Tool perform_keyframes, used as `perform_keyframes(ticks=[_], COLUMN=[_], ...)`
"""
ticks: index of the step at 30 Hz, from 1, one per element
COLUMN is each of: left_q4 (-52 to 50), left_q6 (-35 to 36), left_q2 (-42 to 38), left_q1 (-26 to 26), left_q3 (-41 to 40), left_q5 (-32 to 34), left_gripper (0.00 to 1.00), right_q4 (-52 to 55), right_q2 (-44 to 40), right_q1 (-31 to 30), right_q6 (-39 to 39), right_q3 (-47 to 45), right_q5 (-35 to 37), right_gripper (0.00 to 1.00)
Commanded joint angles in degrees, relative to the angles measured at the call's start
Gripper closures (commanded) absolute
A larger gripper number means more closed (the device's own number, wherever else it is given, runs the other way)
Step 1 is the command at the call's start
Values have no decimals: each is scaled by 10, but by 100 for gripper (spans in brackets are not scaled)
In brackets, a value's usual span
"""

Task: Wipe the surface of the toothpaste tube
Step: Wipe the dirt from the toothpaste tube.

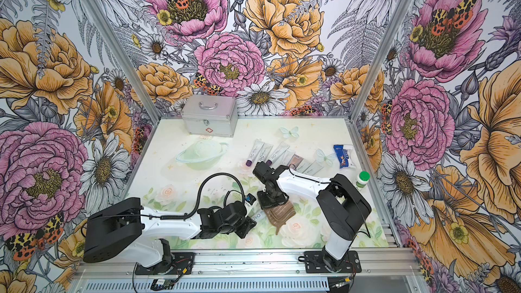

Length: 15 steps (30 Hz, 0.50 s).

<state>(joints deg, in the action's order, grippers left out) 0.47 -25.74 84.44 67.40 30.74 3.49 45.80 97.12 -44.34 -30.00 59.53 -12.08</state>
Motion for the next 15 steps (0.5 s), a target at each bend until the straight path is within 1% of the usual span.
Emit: perform_keyframes(ticks=[1,3,4,7,10,15], left_q4=[-28,-28,-28,-28,-29,-29], left_q6=[2,2,1,0,-2,-4], left_q2=[16,15,15,12,6,2], left_q1=[1,1,1,2,2,2], left_q3=[-4,-5,-5,-8,-12,-14], left_q5=[27,27,28,28,30,32], left_gripper=[73,73,73,73,73,73], right_q4=[0,3,6,20,36,49], right_q2=[30,47,54,67,65,58], right_q1=[-22,-14,7,35,61,102], right_q6=[-12,-2,3,20,32,48], right_q3=[-15,-24,-28,-35,-38,-43], right_q5=[-53,-26,-14,36,76,123], right_gripper=[100,100,100,100,100,100])
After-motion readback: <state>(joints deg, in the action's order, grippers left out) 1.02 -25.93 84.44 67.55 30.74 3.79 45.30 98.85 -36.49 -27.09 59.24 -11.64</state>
